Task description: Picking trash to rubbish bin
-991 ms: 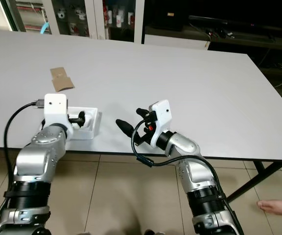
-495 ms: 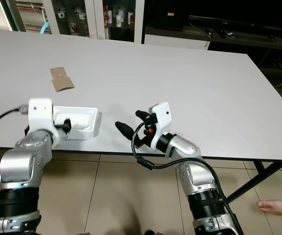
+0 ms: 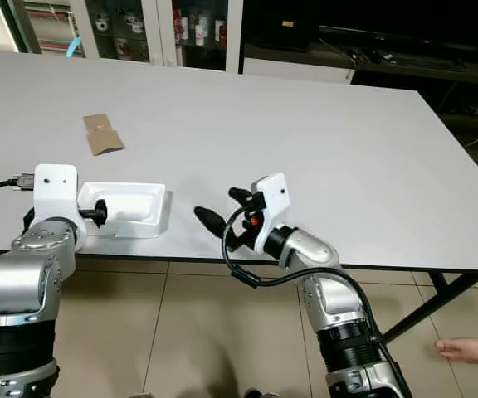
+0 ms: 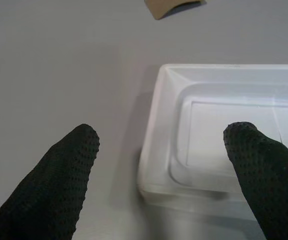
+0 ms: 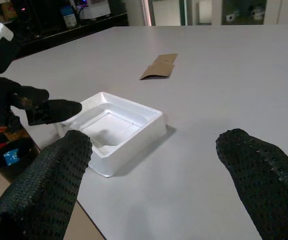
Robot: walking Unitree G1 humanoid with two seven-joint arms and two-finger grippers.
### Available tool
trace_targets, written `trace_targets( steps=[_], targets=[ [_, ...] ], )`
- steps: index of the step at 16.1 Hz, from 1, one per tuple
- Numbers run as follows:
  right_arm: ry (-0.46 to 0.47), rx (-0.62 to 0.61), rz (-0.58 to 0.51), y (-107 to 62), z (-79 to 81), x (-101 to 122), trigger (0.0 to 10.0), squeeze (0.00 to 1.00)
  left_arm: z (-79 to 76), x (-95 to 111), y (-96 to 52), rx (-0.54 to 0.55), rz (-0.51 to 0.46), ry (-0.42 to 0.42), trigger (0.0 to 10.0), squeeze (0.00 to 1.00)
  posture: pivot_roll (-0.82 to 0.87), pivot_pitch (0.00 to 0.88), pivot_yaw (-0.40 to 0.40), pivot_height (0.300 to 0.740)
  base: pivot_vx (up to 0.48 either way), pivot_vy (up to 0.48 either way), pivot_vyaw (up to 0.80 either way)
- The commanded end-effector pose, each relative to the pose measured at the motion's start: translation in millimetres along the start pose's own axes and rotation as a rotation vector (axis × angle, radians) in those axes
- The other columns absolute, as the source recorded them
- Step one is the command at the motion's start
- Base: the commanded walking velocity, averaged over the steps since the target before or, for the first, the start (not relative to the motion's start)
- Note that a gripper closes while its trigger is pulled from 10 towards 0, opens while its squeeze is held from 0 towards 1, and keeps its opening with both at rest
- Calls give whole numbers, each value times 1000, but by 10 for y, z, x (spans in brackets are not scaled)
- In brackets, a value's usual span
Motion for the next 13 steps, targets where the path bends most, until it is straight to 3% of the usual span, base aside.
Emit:
trace_targets(
  steps=[1,5,7,9,13],
  targets=[
    [-14,14,0,3,24,29,10000,0,41,31,-42,26,-6,19,10000,0,50,34,-74,740,0,0,0],
    [-9,13,3,-7,25,13,10000,0,117,-32,-61,50,7,41,10000,0,52,42,-74,740,0,0,0],
    [-6,18,3,1,42,16,10000,0,34,-112,-22,-22,8,-78,10000,0,44,47,-79,740,0,0,0],
    [-5,19,3,-6,39,24,10000,0,71,-139,9,-45,-12,-87,10000,0,43,48,-80,740,0,0,0],
    [-5,18,7,-29,27,24,10000,0,251,16,24,-75,-131,-6,10000,0,45,53,-84,740,0,0,0]
  ],
)
Point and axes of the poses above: a point about 5 cm out from each wrist's last joint towards the gripper, its own y axis pointing out of the wrist towards the gripper, its own x axis along the axis of the wrist's last joint, z = x × y, the point moved 5 cm from there along y, pointing out of the wrist towards the gripper, and after that the axes turned 9 degrees about y, right-handed, at the moved point
